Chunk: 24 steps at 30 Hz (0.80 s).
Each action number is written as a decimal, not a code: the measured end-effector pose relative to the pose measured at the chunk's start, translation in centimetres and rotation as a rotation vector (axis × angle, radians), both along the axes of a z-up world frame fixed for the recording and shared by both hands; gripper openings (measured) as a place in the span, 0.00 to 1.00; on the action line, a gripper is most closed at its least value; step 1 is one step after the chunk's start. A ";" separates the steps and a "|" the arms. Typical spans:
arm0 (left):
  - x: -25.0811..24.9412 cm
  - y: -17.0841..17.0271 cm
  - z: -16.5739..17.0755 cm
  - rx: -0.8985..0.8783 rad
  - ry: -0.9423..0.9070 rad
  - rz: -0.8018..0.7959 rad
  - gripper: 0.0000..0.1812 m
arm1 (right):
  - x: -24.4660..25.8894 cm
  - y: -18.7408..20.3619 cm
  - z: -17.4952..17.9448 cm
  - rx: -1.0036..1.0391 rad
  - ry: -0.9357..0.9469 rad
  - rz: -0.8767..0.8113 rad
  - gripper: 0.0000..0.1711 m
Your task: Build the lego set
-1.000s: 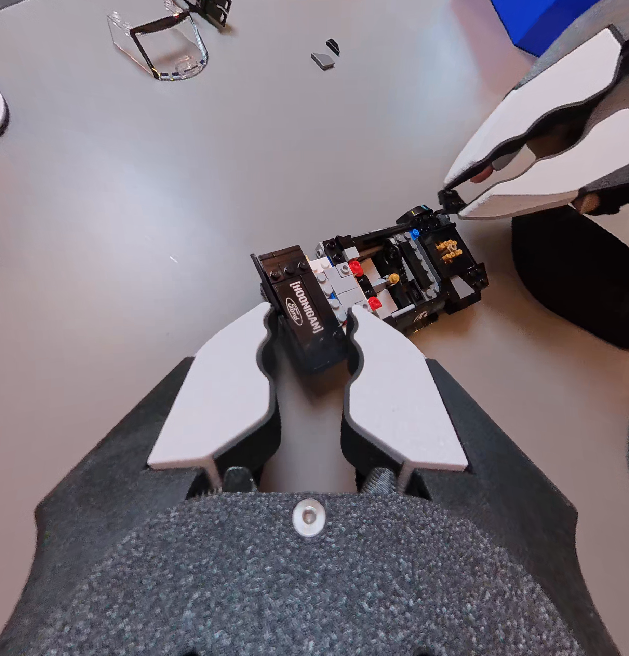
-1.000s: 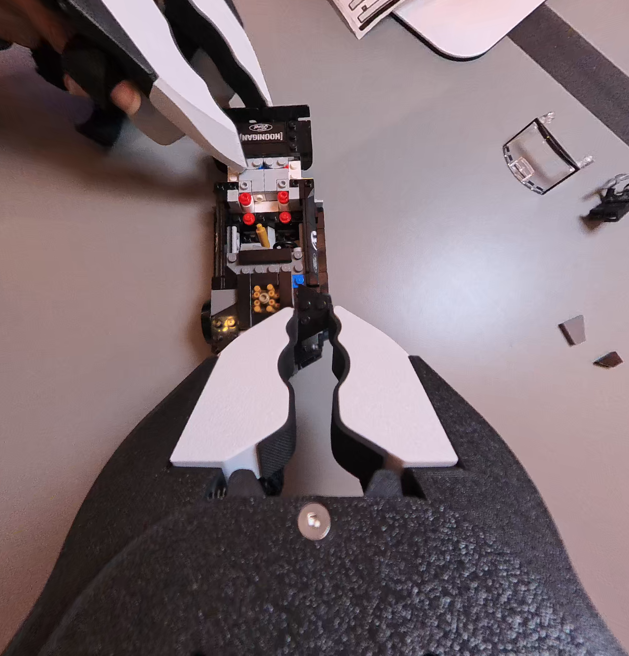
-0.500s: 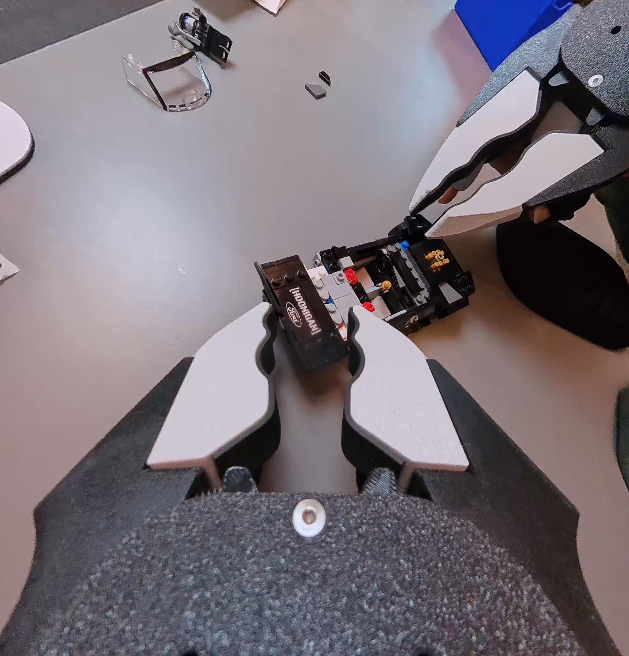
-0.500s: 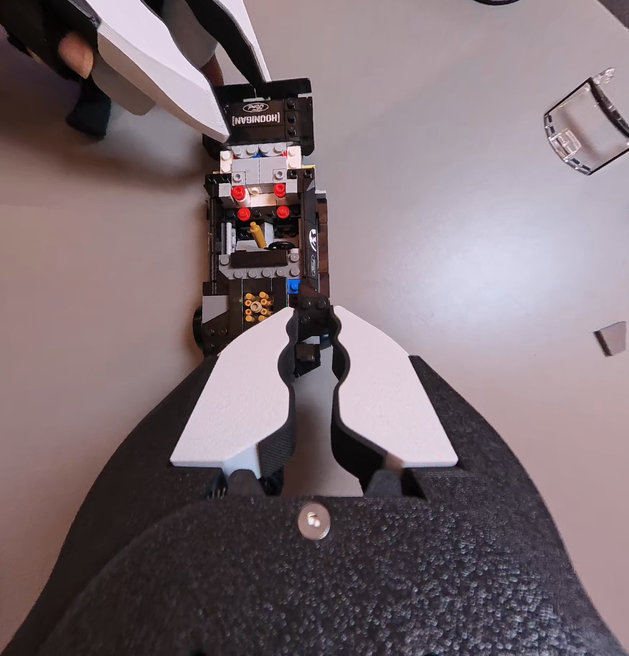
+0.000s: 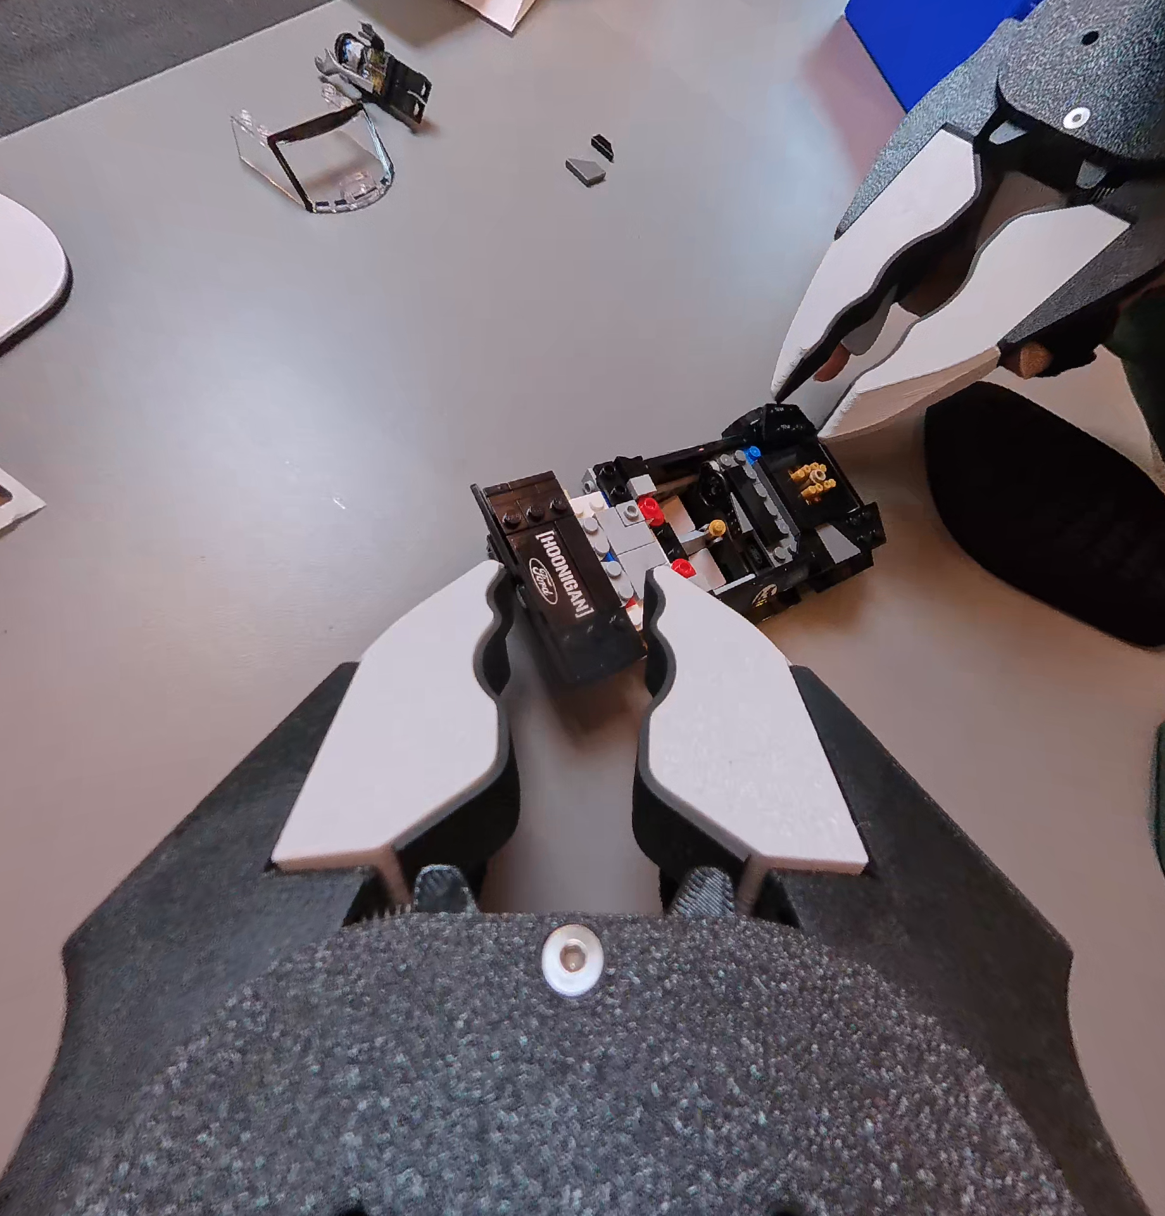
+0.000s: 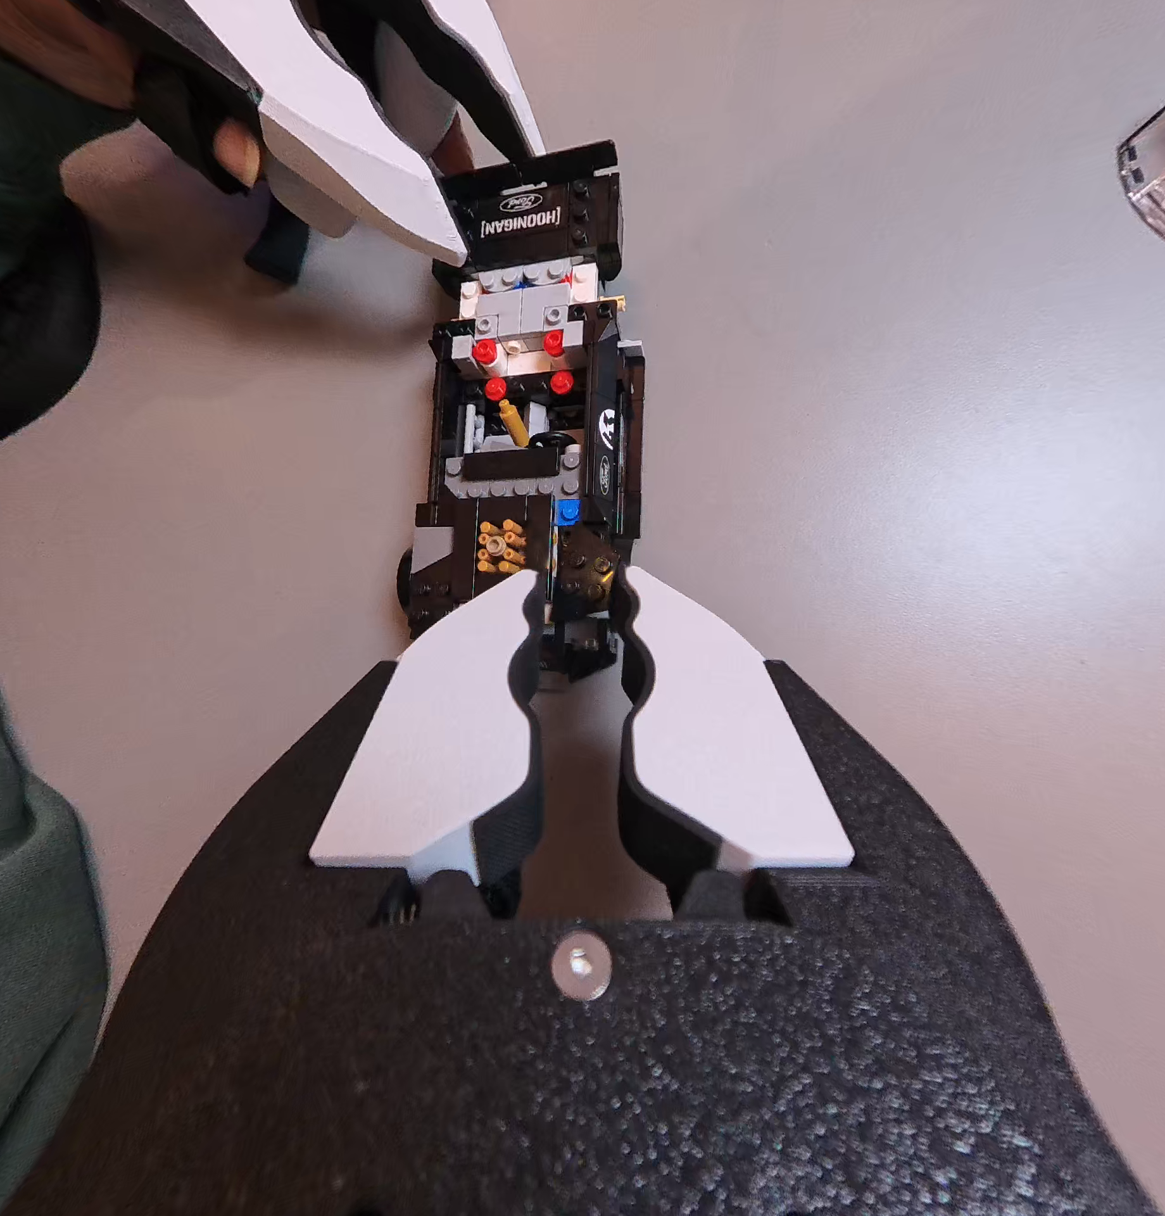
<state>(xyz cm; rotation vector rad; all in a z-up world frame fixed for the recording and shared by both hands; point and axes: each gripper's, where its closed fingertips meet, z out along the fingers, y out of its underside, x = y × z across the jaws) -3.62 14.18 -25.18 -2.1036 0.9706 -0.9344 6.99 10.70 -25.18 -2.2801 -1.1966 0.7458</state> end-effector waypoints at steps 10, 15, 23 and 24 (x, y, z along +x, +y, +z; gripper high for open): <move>0.1 0.0 0.0 0.005 0.003 0.000 0.21 | 0.1 1.0 0.8 -0.002 0.072 0.020 0.11; 0.1 0.0 0.1 0.005 -0.001 -0.002 0.21 | -0.4 0.8 0.3 0.003 0.052 0.067 0.07; 0.2 0.0 0.0 0.018 -0.001 -0.001 0.21 | -0.6 0.5 0.0 0.006 0.036 0.109 0.04; 0.2 0.0 0.0 0.021 0.001 -0.001 0.21 | -0.5 0.6 0.0 0.013 0.038 0.107 0.04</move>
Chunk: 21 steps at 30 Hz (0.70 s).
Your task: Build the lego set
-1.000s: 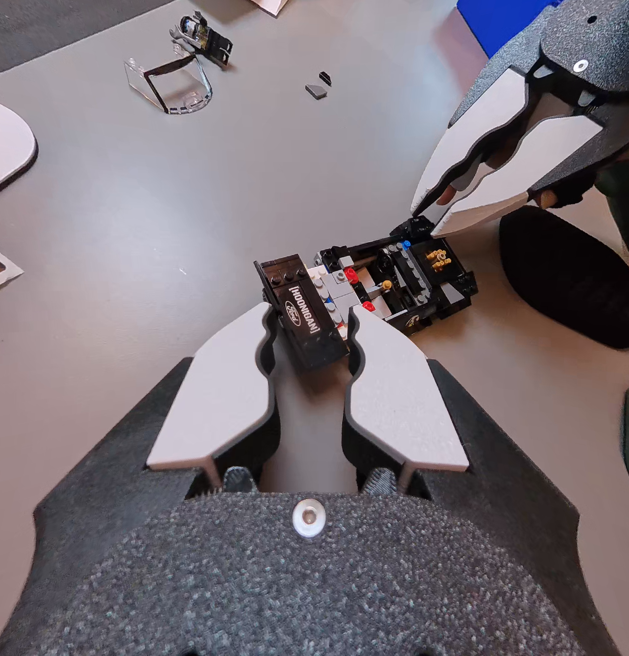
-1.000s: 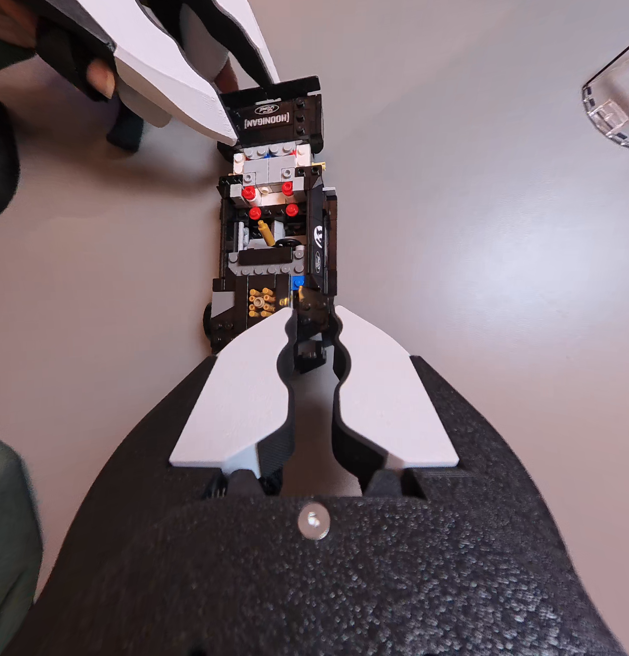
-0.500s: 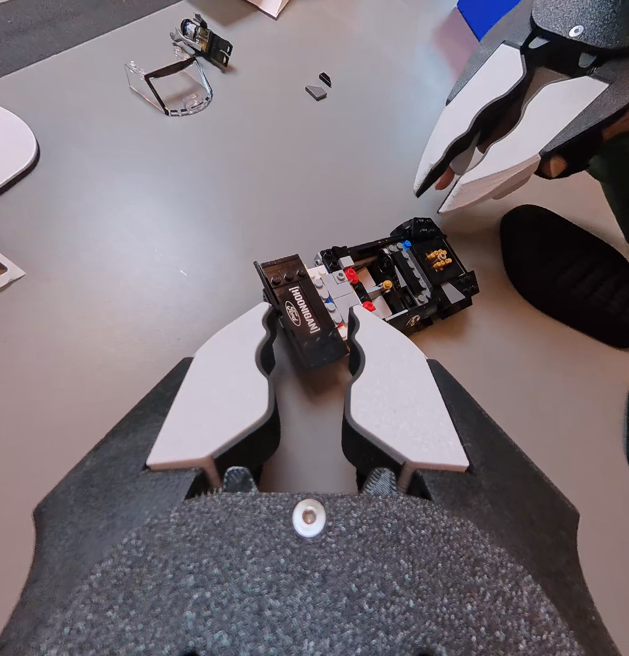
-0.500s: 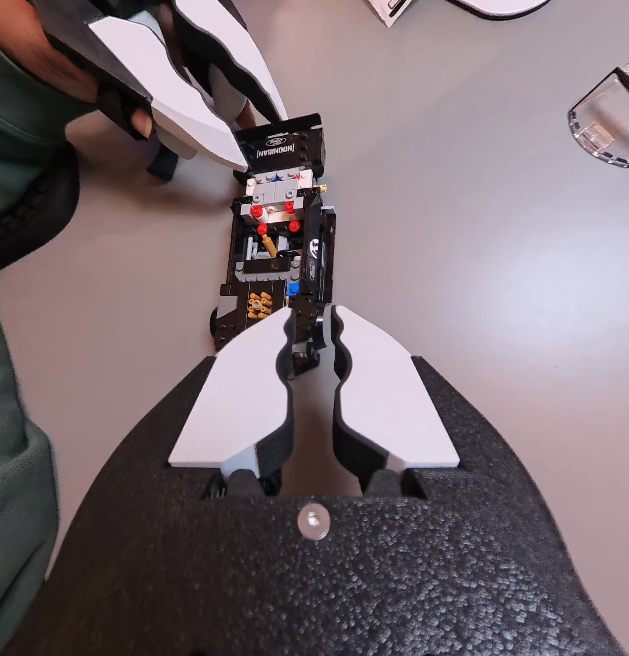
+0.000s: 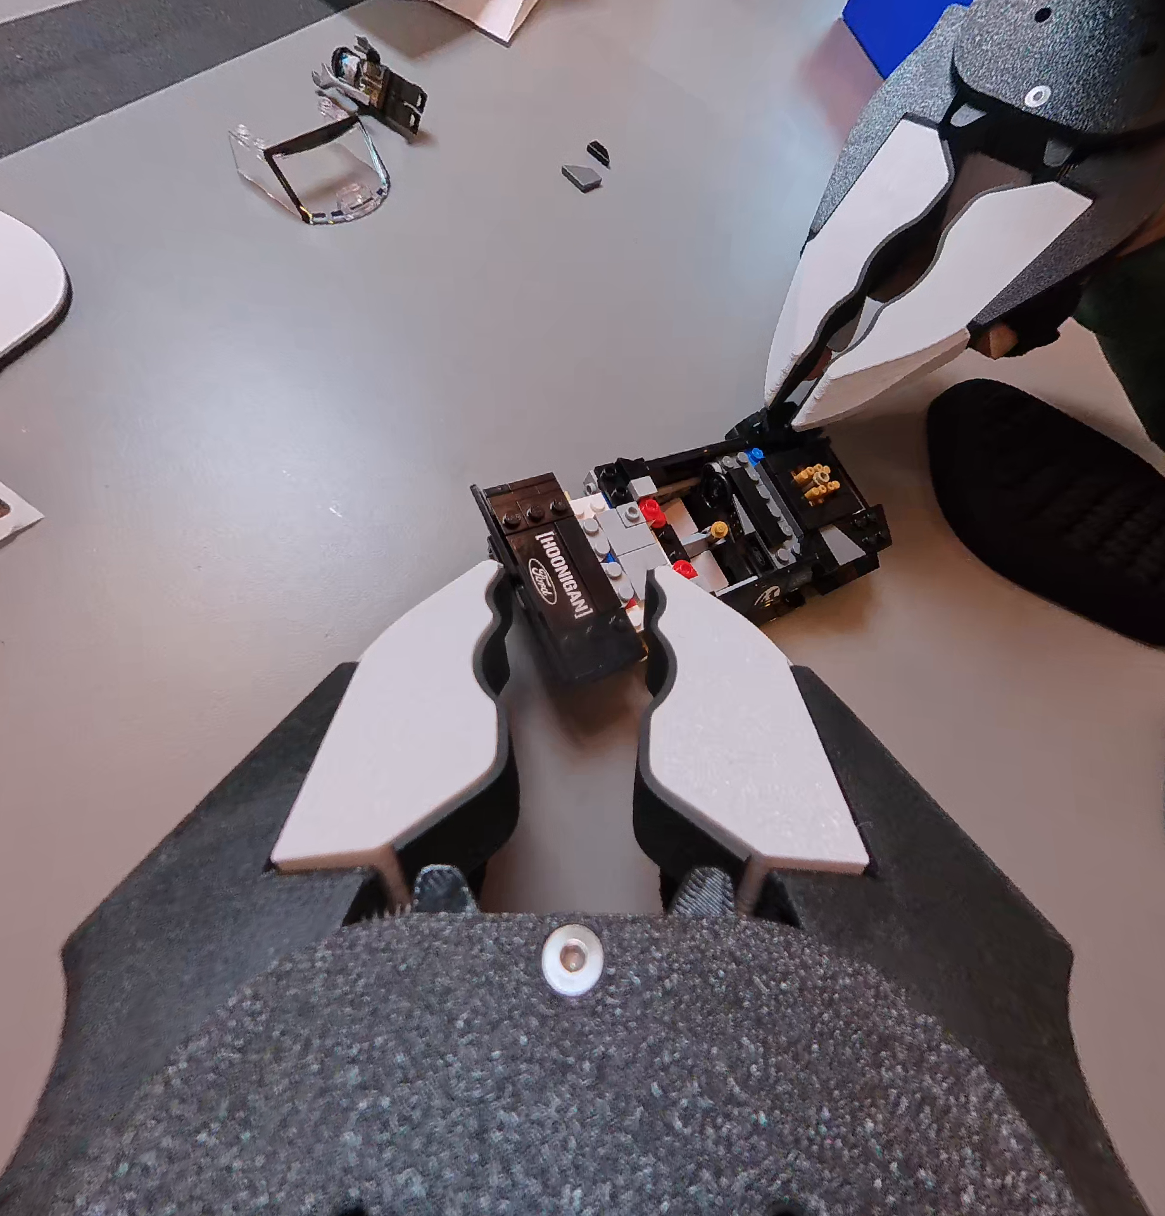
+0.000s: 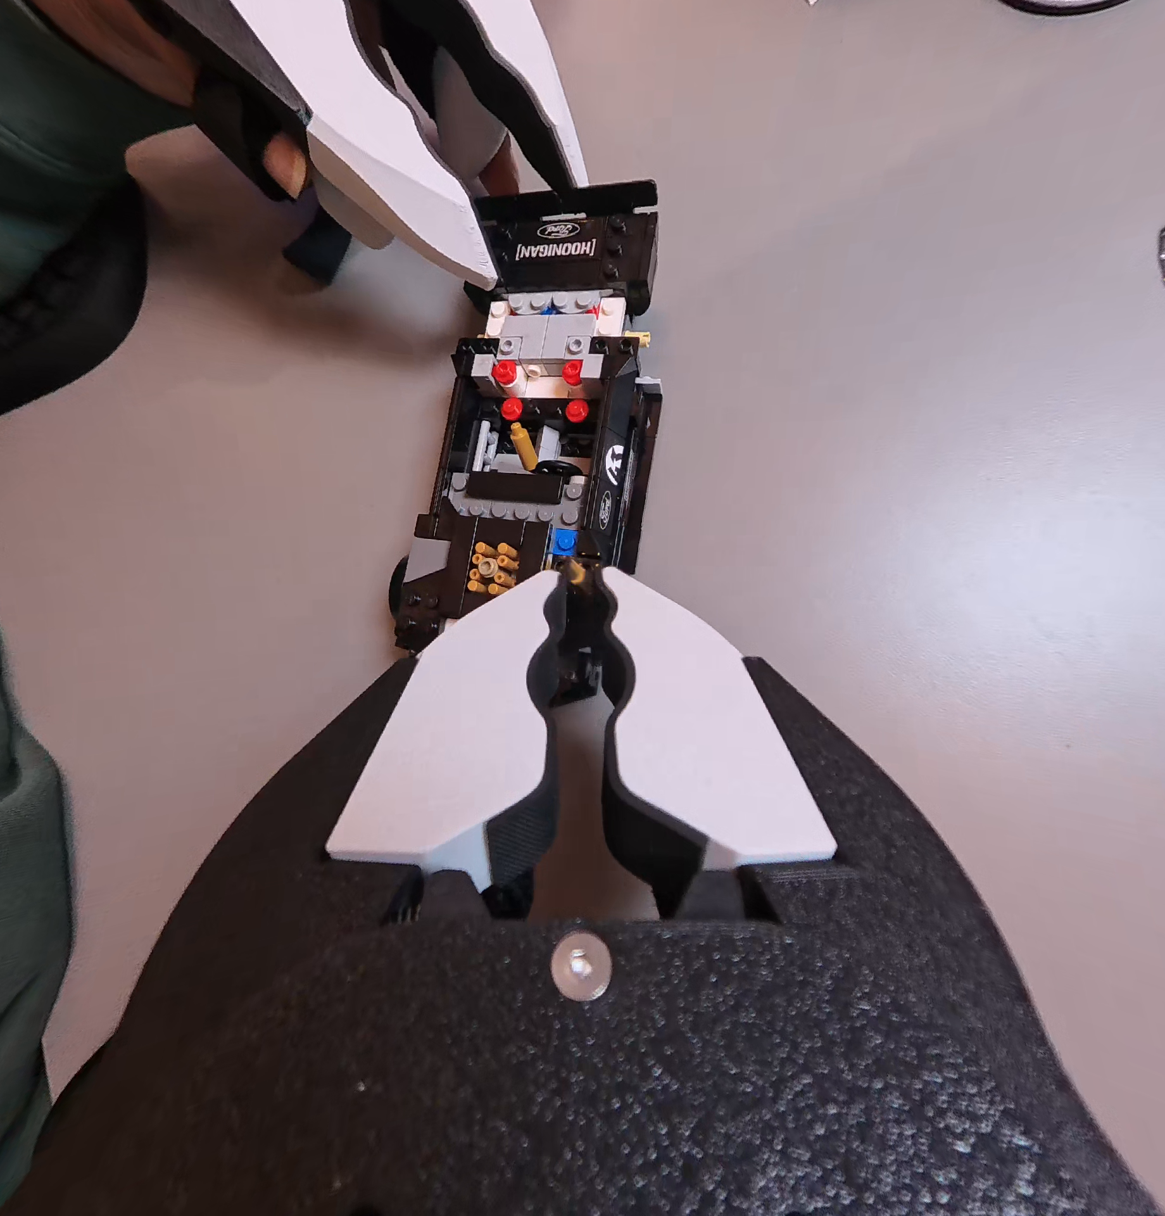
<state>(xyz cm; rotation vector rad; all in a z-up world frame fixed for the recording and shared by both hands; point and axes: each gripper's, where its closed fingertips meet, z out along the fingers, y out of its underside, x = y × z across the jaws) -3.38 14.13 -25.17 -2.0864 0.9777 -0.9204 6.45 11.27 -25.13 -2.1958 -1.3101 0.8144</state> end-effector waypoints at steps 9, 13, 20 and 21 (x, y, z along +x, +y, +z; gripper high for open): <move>0.1 0.1 0.2 0.019 0.004 0.011 0.21 | 1.2 0.7 1.4 0.061 0.079 -0.063 0.07; 0.1 0.1 0.1 0.025 0.010 0.013 0.21 | 2.0 0.5 0.9 0.067 0.084 -0.089 0.08; 0.3 0.3 0.1 0.035 0.001 0.016 0.20 | 2.0 -0.1 0.3 0.063 0.113 -0.097 0.08; 0.3 0.4 0.1 0.040 0.000 0.018 0.20 | 1.9 -0.2 0.2 0.065 0.115 -0.095 0.08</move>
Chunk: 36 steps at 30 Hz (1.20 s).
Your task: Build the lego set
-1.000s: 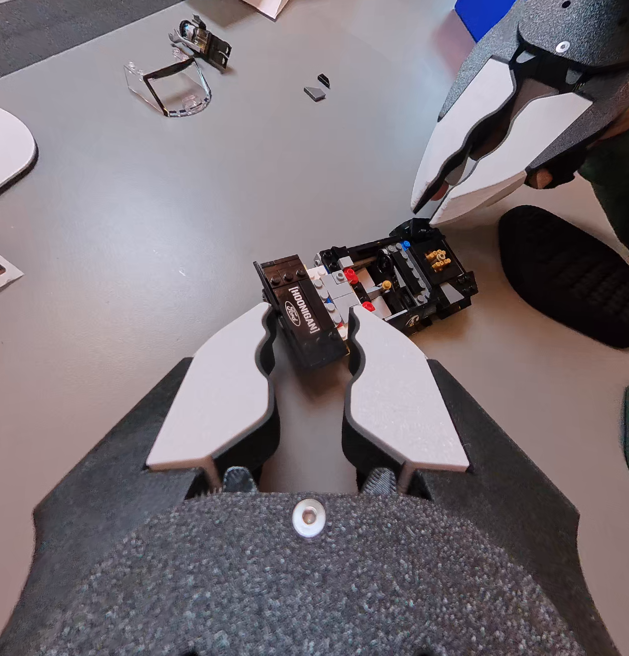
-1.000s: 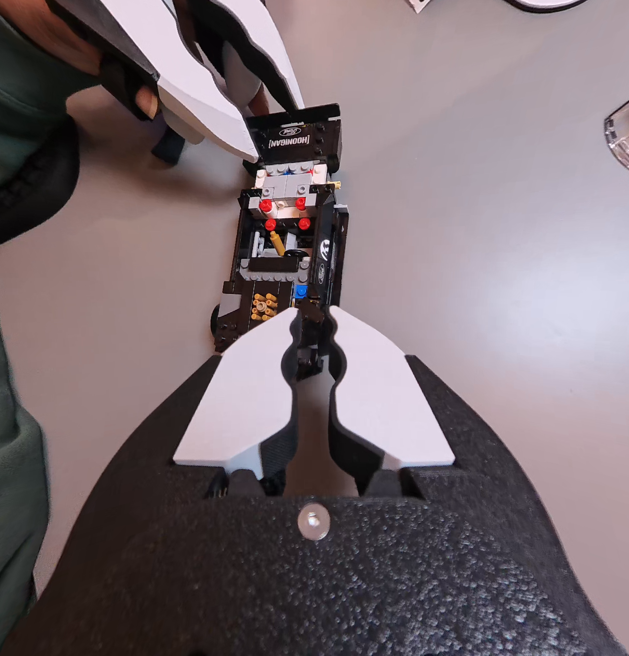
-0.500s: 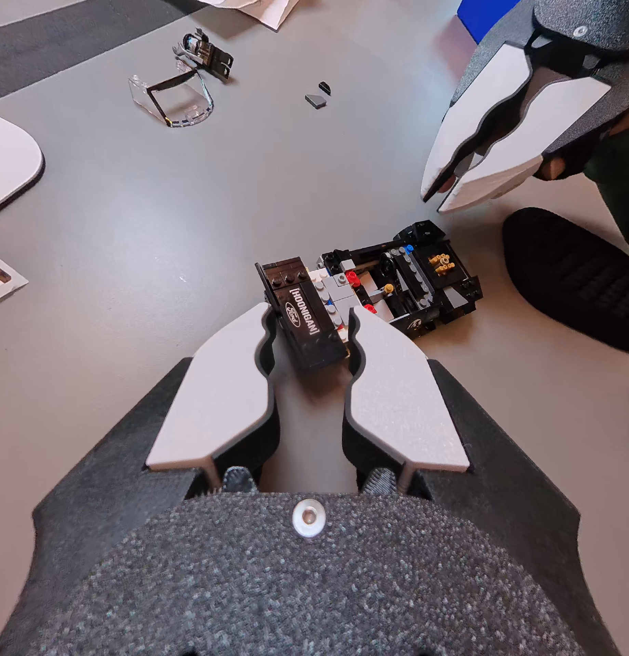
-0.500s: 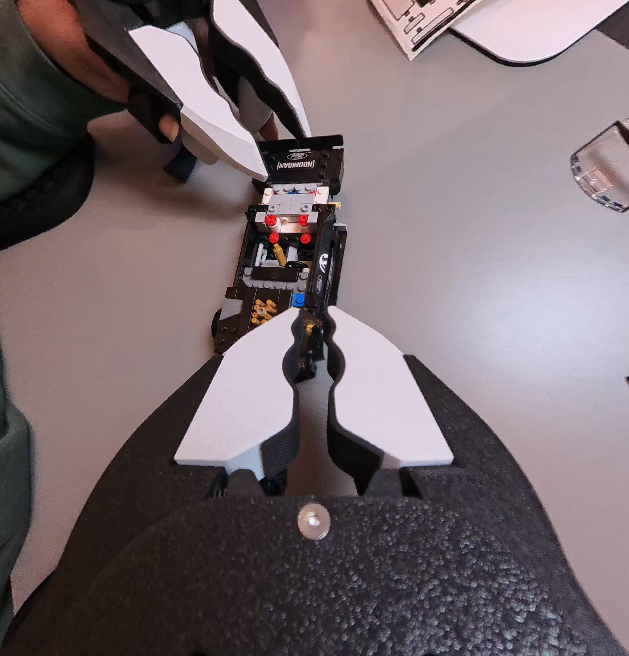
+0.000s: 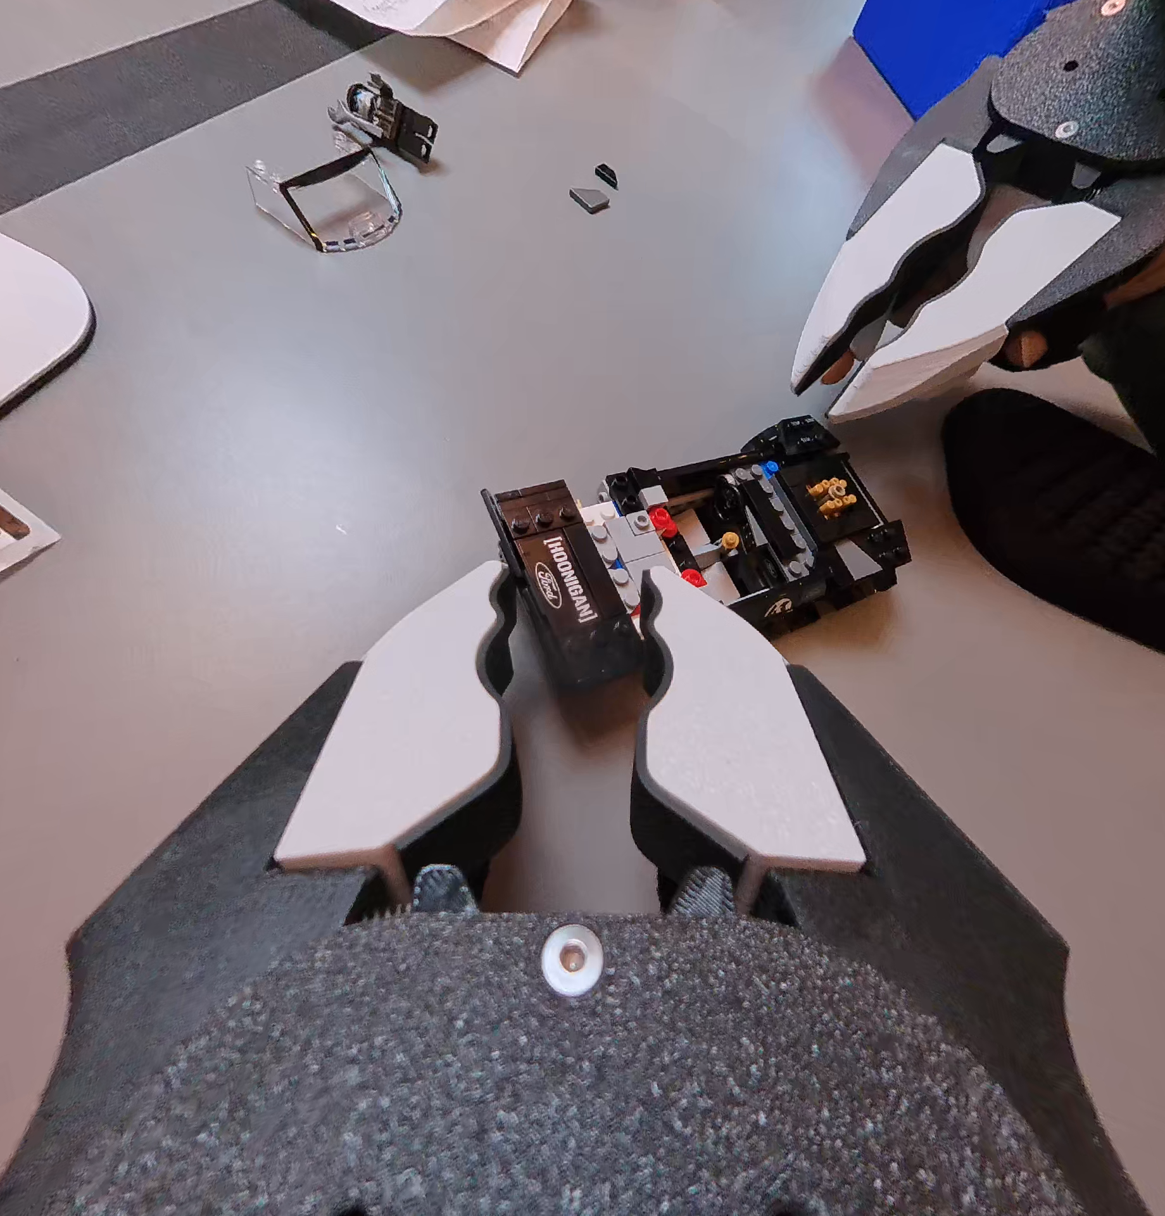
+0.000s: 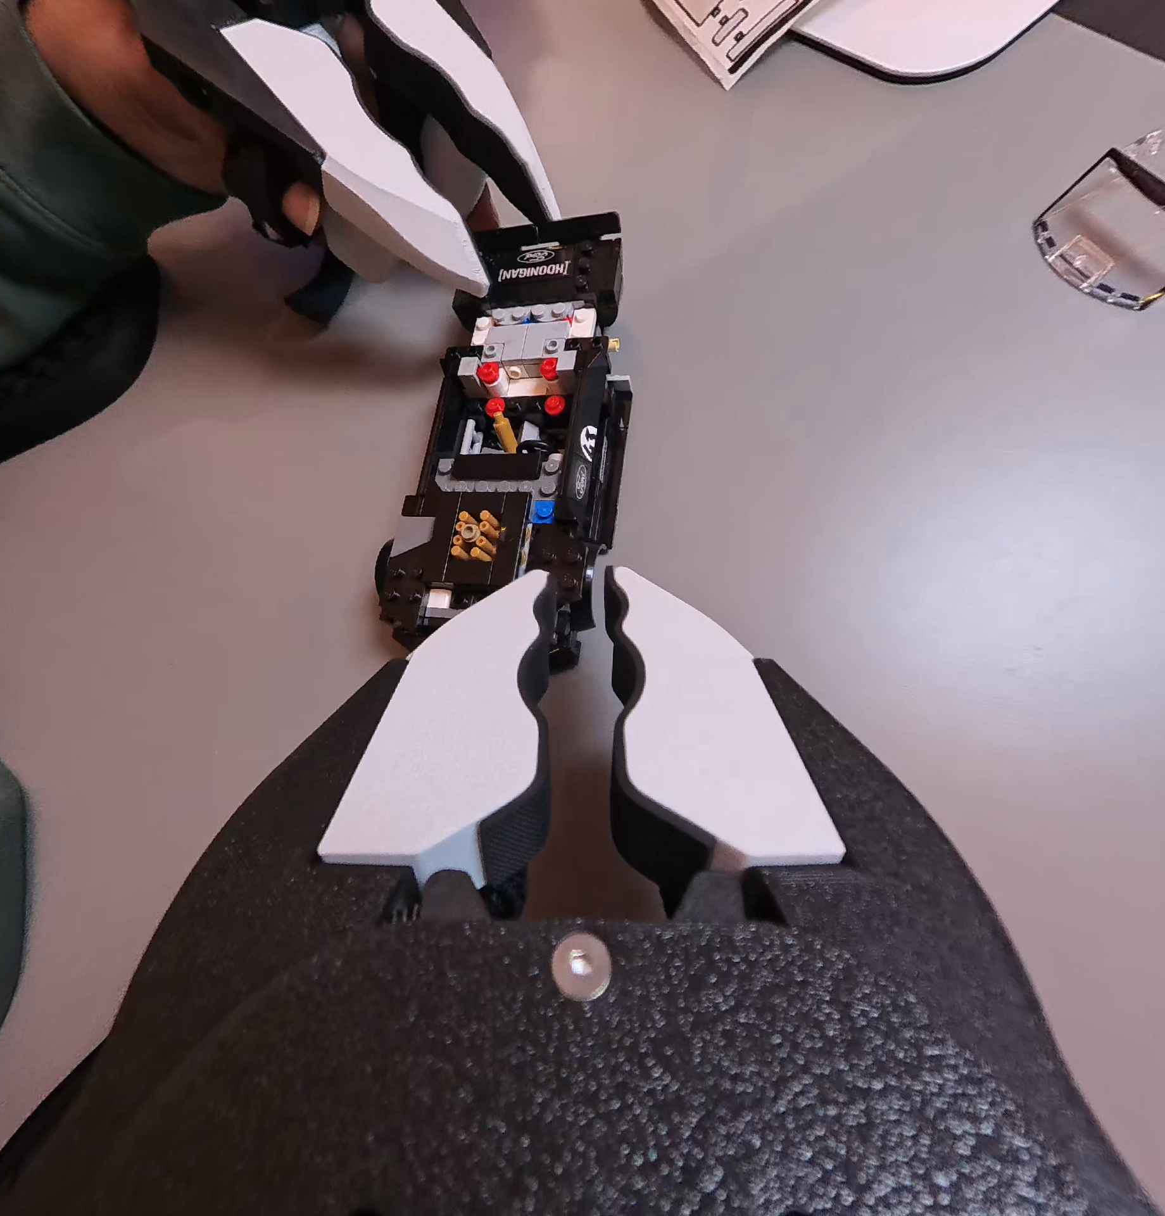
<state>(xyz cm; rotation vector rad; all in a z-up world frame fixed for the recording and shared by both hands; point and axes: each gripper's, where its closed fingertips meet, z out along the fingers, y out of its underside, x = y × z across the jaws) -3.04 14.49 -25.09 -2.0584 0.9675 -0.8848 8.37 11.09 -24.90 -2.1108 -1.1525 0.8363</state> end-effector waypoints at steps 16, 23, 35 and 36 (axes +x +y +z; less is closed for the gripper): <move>-0.4 0.4 0.1 0.092 0.047 0.016 0.19 | -1.5 0.9 0.1 0.060 0.042 0.017 0.08; 0.0 0.2 -0.7 0.079 0.046 -0.003 0.17 | -1.2 1.0 0.2 0.050 0.103 -0.005 0.08; 0.2 0.5 -0.6 0.101 0.030 -0.003 0.17 | -1.1 0.8 0.7 0.082 0.116 -0.011 0.08; 0.2 0.5 -0.5 0.110 0.032 0.001 0.17 | -1.1 0.8 0.7 0.083 0.117 -0.011 0.08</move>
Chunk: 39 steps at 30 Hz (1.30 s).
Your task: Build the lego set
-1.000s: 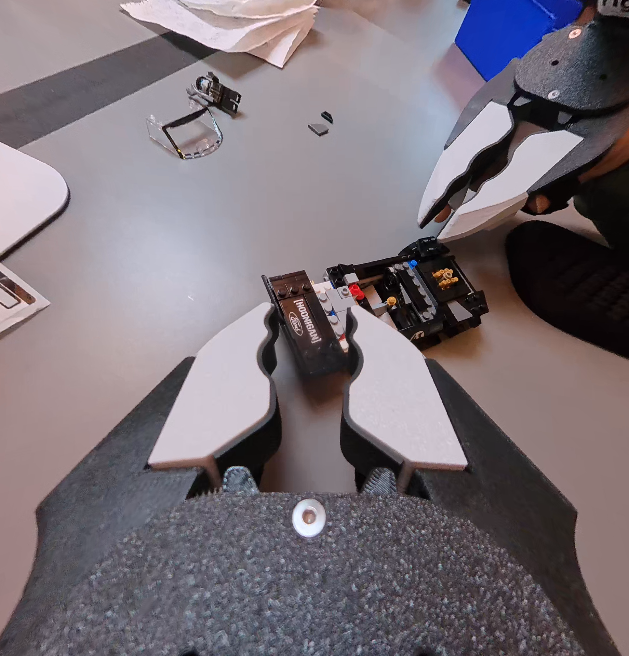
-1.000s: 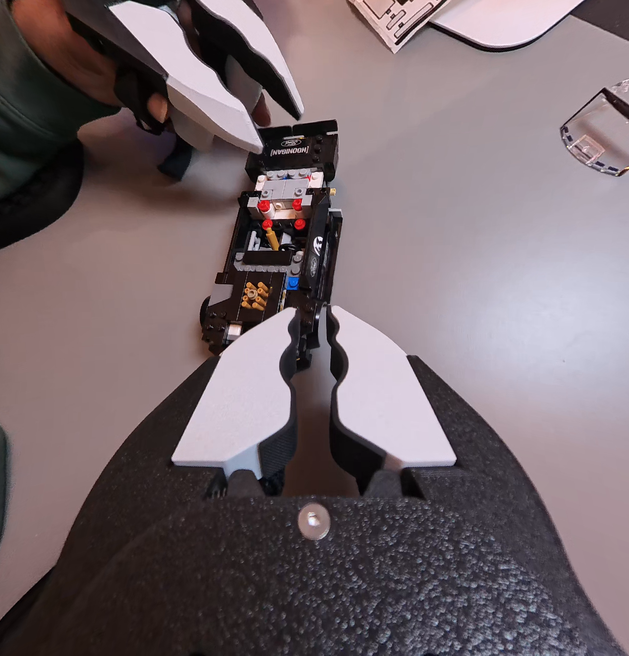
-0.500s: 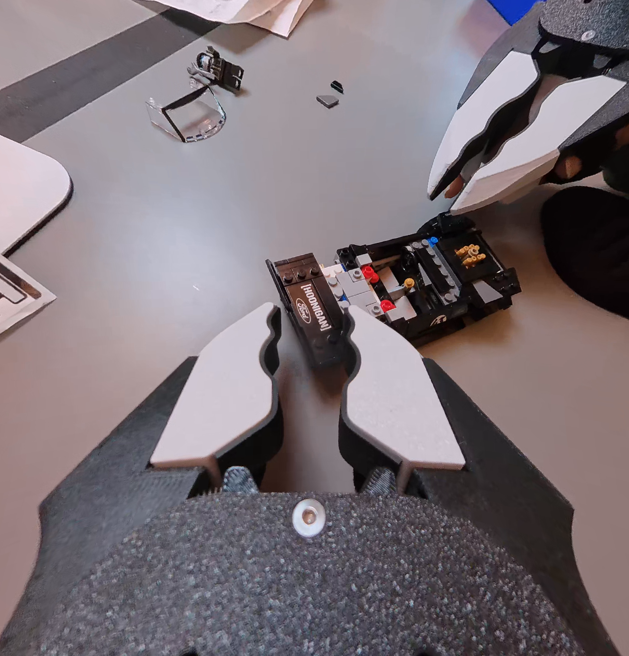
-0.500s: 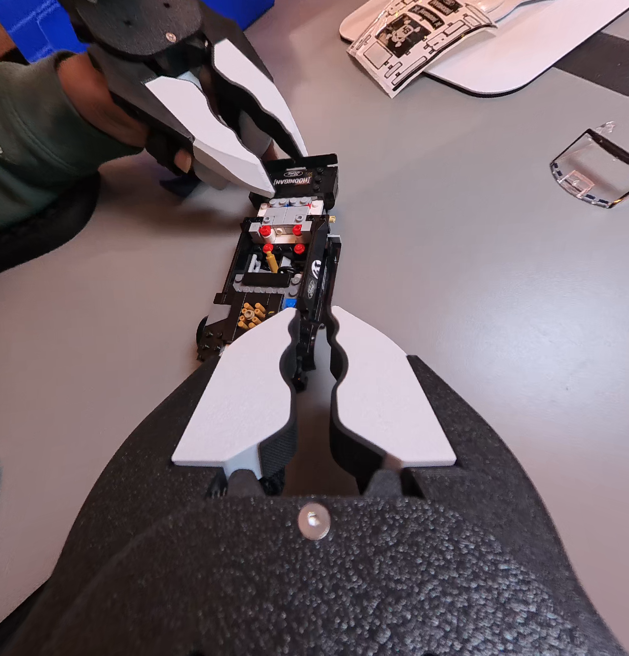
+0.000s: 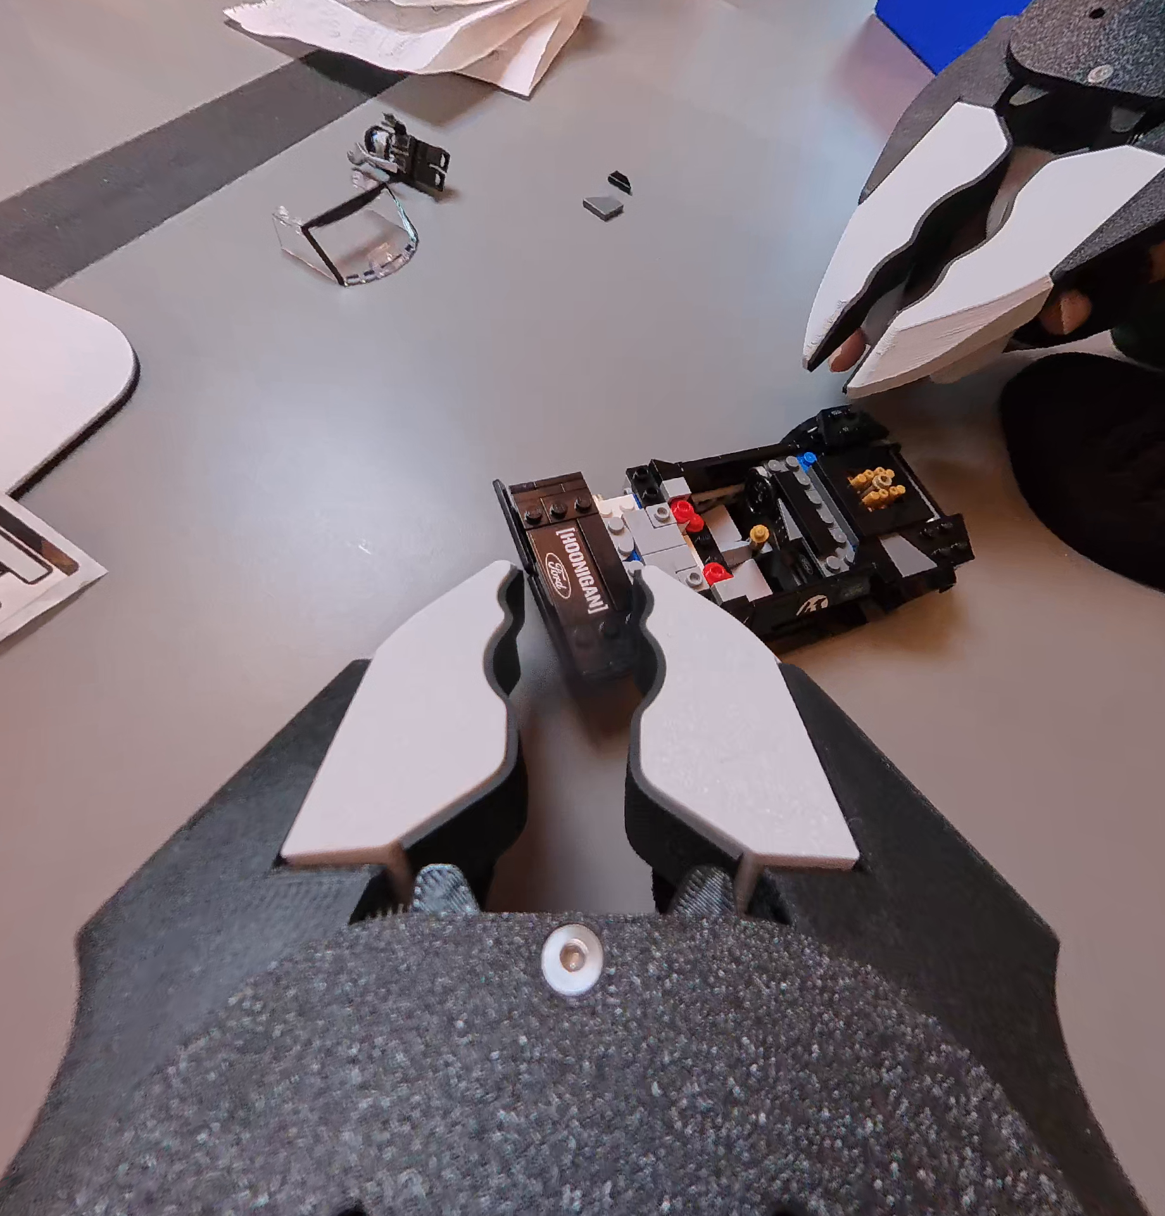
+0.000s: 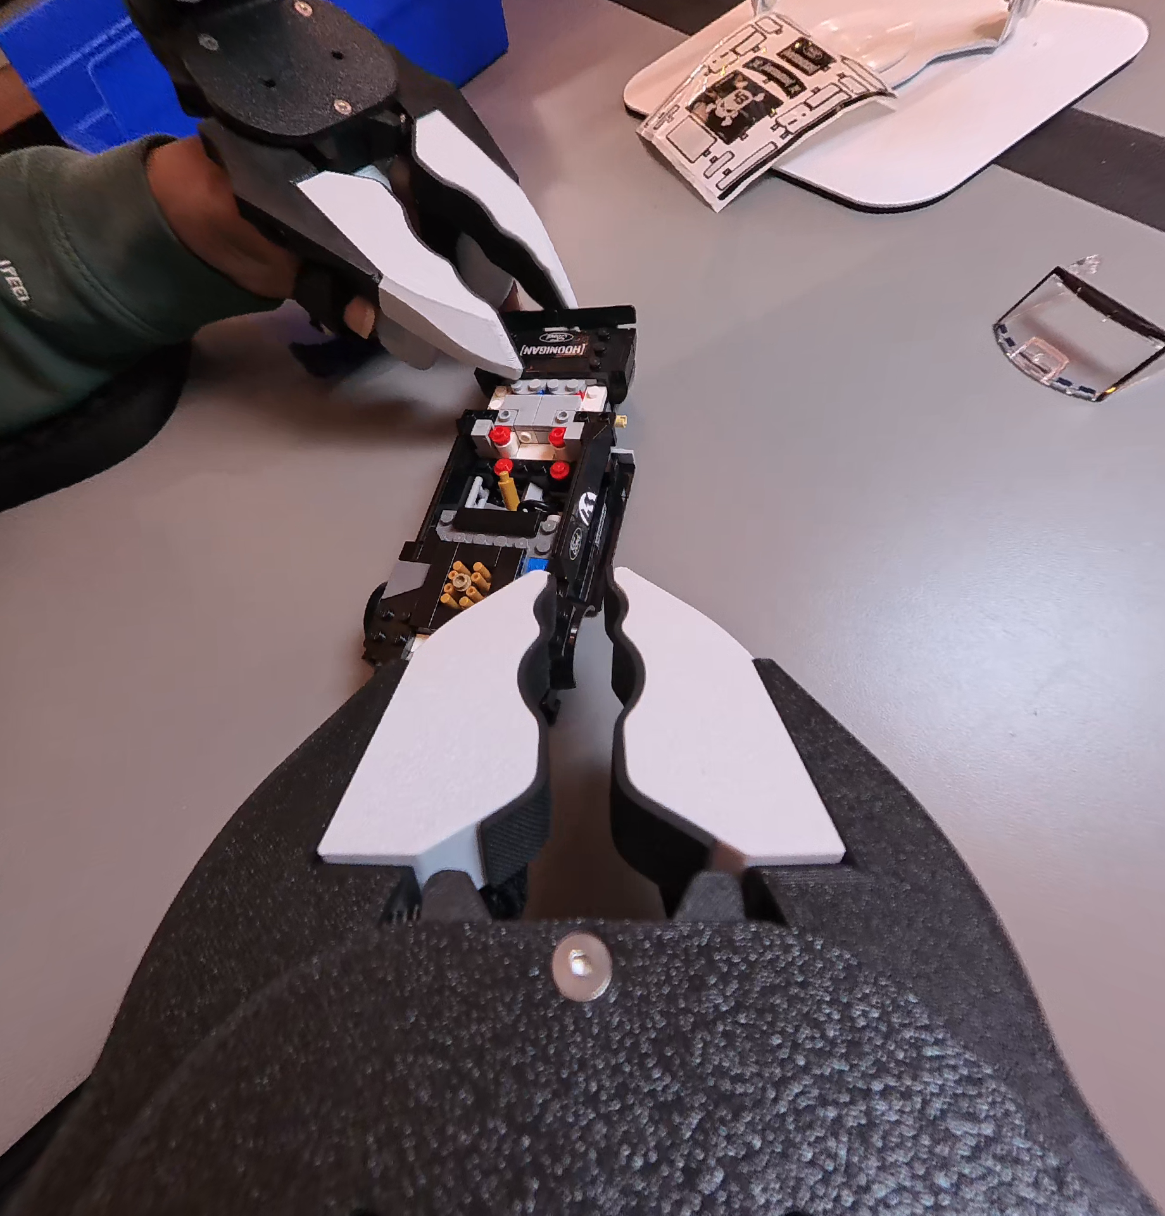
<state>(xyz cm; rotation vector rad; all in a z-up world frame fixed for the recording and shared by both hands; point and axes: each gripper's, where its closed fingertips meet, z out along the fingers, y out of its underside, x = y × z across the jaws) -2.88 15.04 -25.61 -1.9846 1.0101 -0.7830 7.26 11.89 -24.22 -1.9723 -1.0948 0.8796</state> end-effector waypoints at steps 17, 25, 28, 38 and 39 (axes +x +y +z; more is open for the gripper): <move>-0.1 0.2 2.0 0.109 -0.008 0.022 0.16 | 0.1 -0.1 0.3 0.038 -0.023 -0.007 0.08; 0.4 -0.3 2.0 0.141 0.013 -0.015 0.16 | 0.3 -0.1 0.0 0.029 -0.029 -0.001 0.06; 0.4 -0.3 2.1 0.154 0.012 -0.017 0.16 | 0.6 0.1 0.2 0.035 -0.027 -0.011 0.06; 0.5 -0.4 1.6 0.153 0.019 -0.034 0.15 | 0.0 -0.8 -0.5 -0.001 -0.020 0.053 0.06; 0.5 -0.4 1.6 0.155 0.019 -0.035 0.15 | -0.1 -0.9 -0.6 -0.001 -0.024 0.055 0.06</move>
